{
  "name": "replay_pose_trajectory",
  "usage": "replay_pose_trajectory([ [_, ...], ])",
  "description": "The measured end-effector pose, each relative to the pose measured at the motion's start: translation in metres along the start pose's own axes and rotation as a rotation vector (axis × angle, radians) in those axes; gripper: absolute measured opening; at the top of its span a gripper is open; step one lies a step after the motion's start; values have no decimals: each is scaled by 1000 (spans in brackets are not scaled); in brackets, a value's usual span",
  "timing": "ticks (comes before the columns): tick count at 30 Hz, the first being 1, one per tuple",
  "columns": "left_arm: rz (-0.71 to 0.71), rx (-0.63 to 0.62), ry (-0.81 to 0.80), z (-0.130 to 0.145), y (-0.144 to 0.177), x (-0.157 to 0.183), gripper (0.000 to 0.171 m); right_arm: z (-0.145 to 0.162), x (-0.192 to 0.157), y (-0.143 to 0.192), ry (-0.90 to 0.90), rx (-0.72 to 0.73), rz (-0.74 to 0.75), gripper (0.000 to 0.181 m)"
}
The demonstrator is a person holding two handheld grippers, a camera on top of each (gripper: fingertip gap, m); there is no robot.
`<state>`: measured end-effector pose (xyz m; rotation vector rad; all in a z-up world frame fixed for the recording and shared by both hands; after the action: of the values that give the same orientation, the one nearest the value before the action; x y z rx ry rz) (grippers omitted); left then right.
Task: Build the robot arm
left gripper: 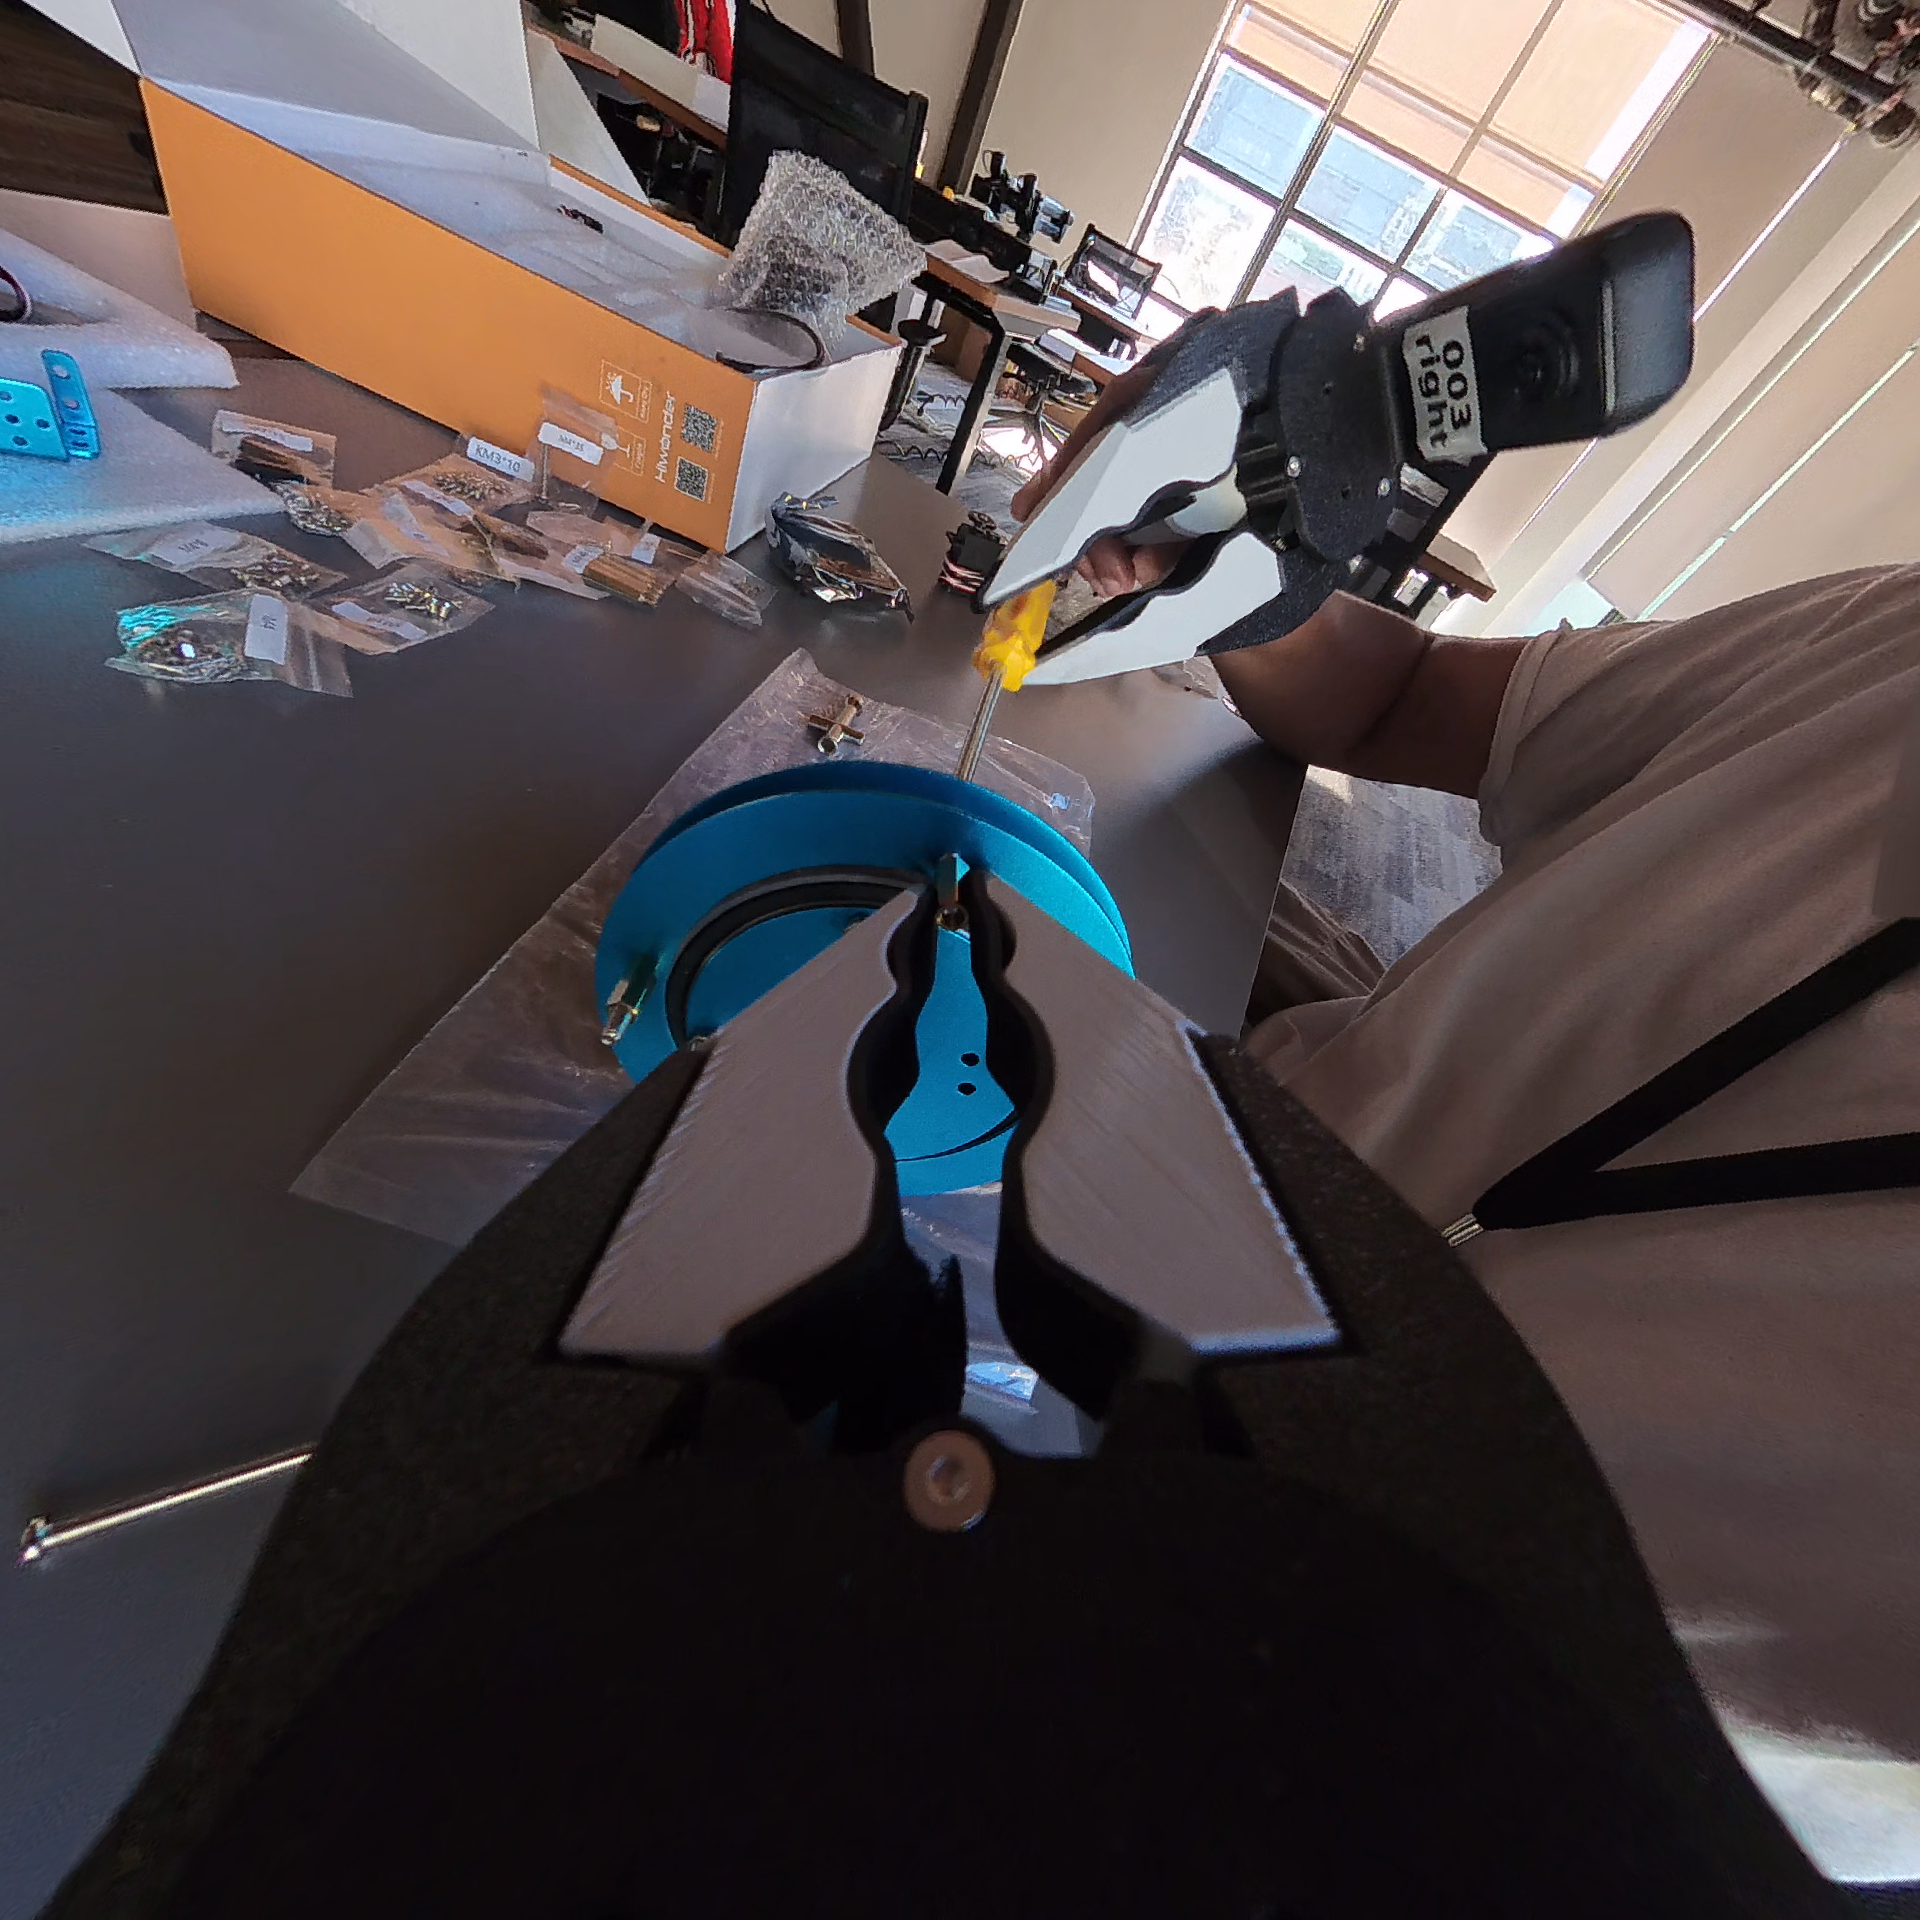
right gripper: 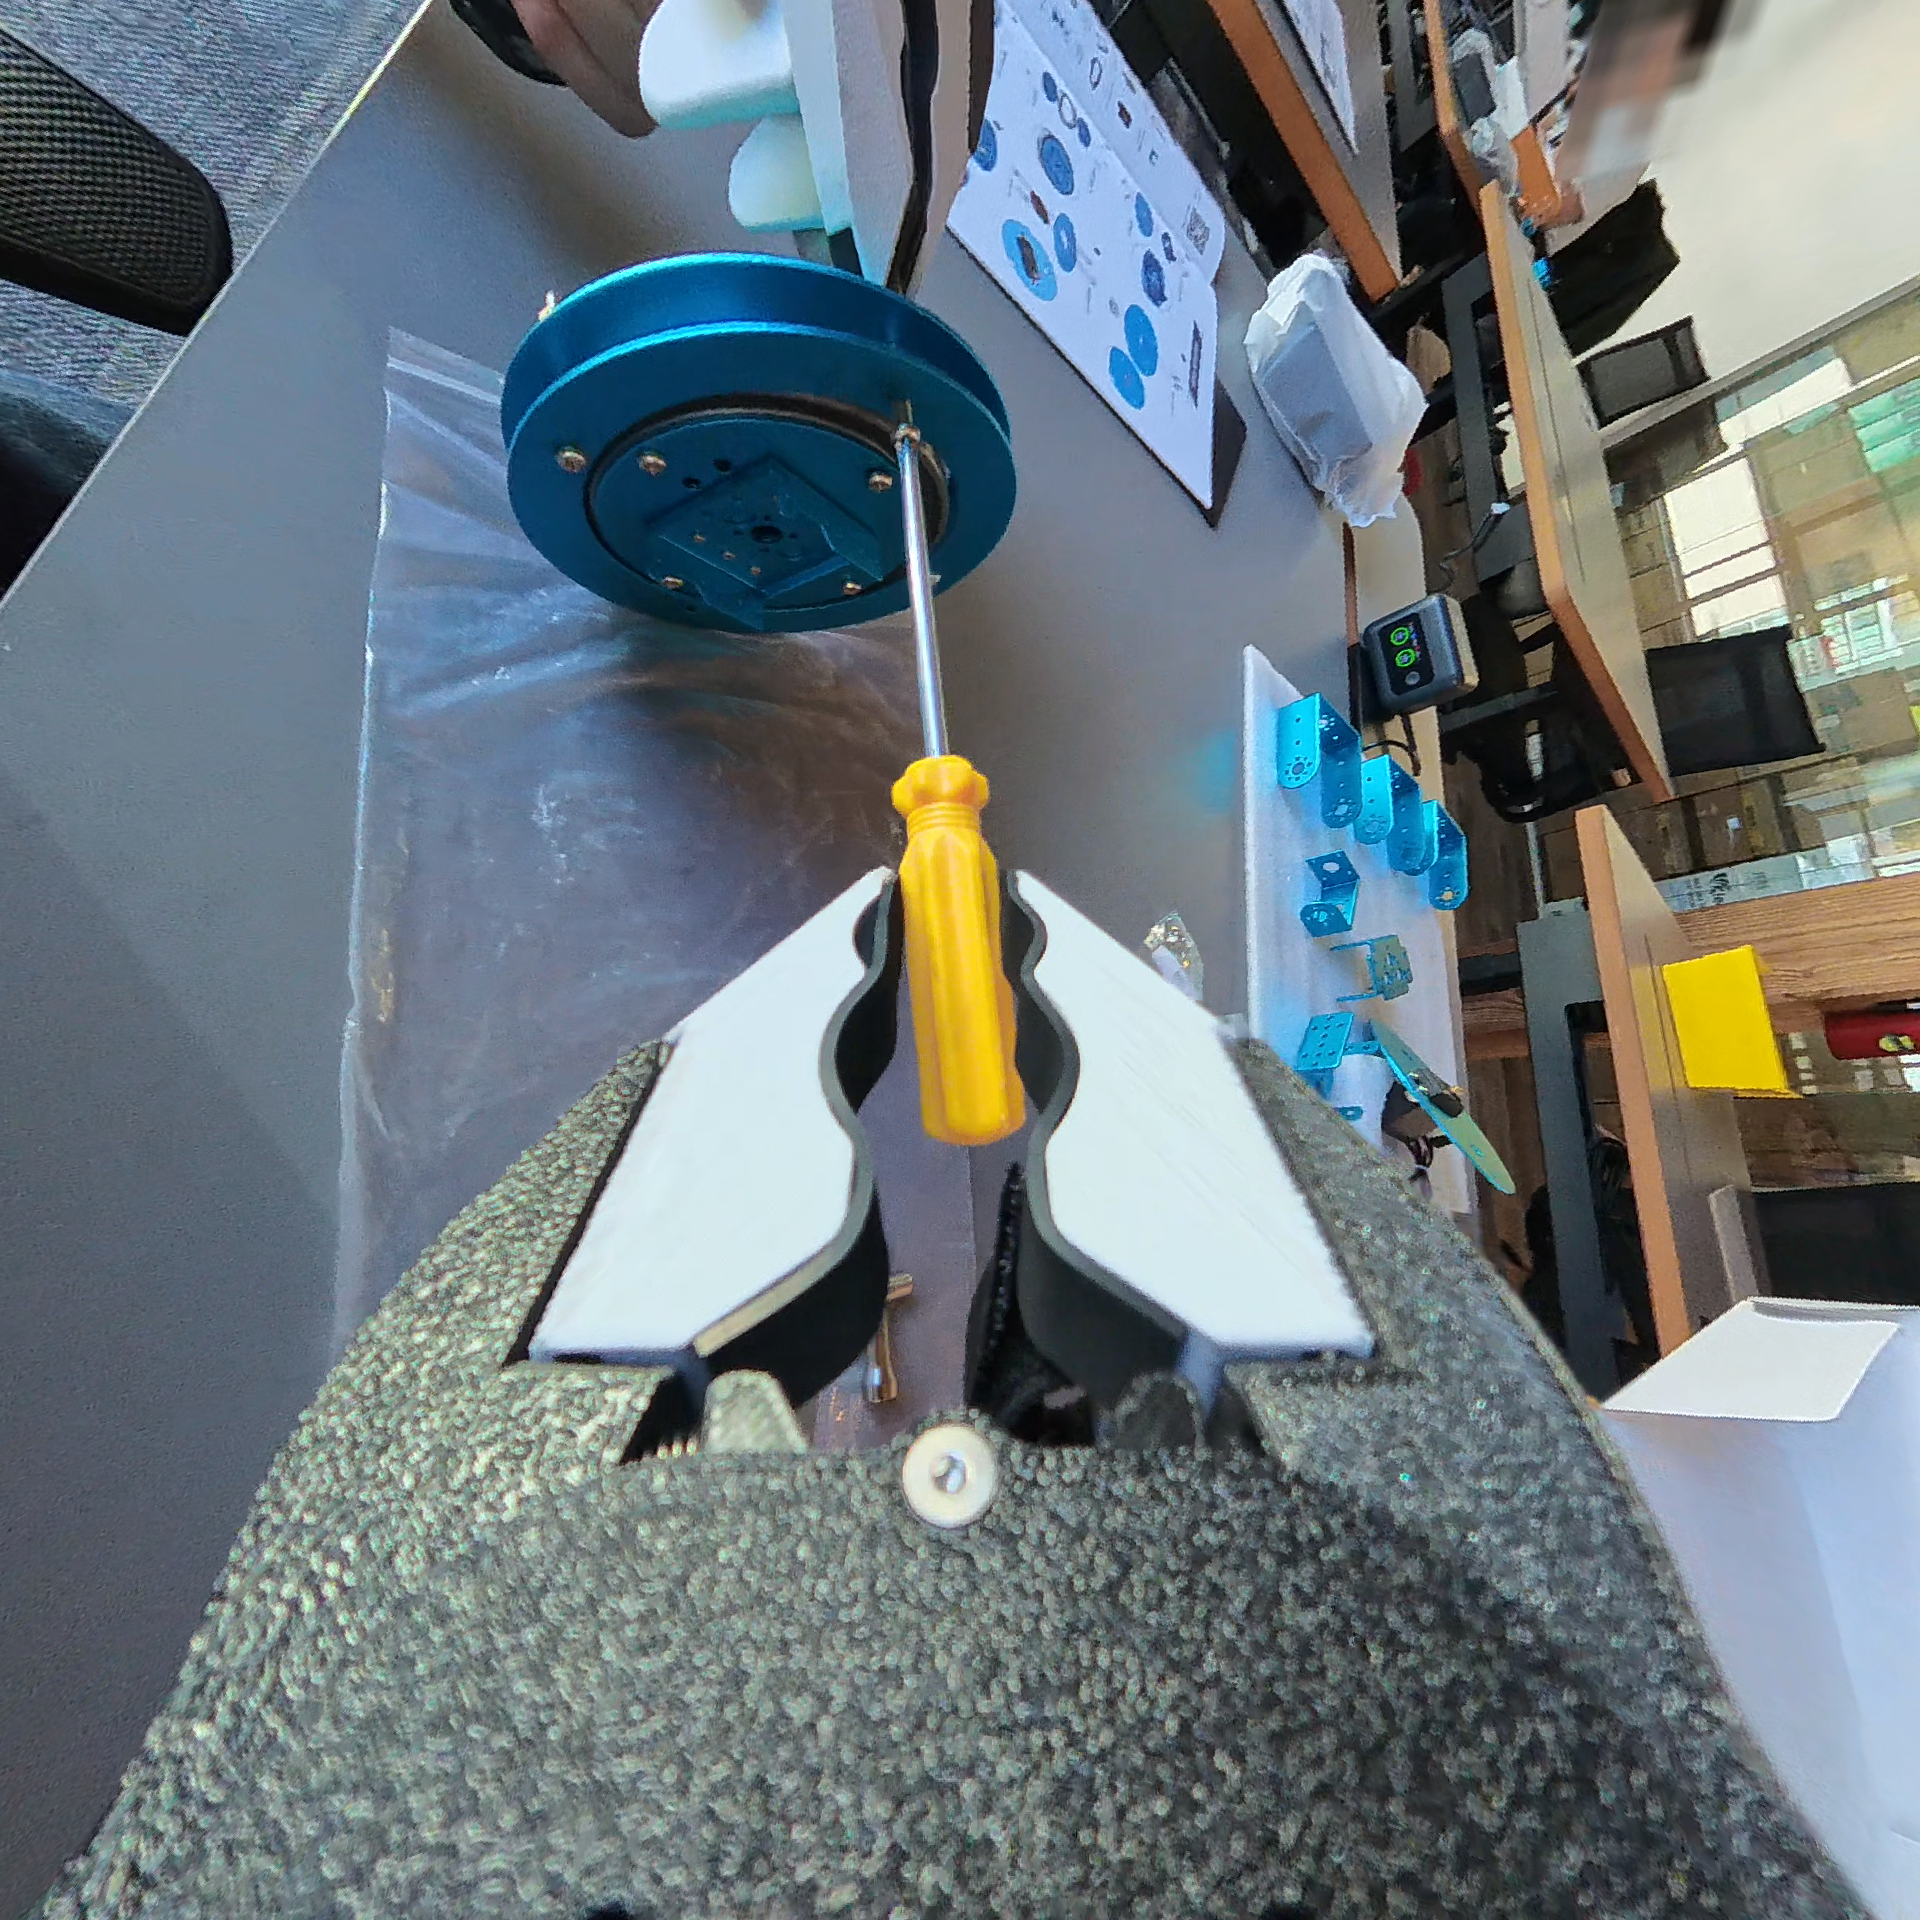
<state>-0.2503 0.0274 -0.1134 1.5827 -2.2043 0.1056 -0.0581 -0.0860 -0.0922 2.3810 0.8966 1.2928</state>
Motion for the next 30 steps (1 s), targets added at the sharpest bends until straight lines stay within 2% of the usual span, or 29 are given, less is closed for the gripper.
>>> replay_pose_trajectory([
  [3, -1, -16, -49, 0, 0, 2, 3, 1, 3, 0, -72, -11, -91, 17],
  [6, -2, -37, -70, -2, -2, 2, 3, 5, 13, -4, -215, -31, -273, 17],
  [13, -10, -92, -161, -6, 1, -3, 3, 19, 42, -31, -651, -104, -841, 17],
  [17, 3, -98, -194, -8, 5, -9, 2, 25, 50, -46, -919, -135, -1169, 17],
  [20, 22, -89, -207, -9, 6, -12, 2, 32, 49, -55, -1120, -147, -1358, 17],
  [22, 31, -85, -192, -10, 5, -14, 3, 37, 44, -60, -1140, -148, -1400, 17],
  [23, 31, -80, -171, -11, 4, -17, 3, 39, 42, -62, -1094, -141, -1378, 17],
  [27, 22, -58, -93, -12, 4, -23, 3, 34, 40, -63, -764, -76, -1132, 17],
  [30, -2, -48, -54, -13, 4, -25, 3, 29, 33, -65, -632, -68, -1015, 17],
])
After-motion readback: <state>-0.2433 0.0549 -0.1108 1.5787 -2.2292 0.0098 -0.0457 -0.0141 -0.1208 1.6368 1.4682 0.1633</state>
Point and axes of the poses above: each gripper's, where its closed fingertips meet, y back along the fingers, z out of its underside, x = y × z across the jaws, the point moved 7 cm from there along y, back along the fingers
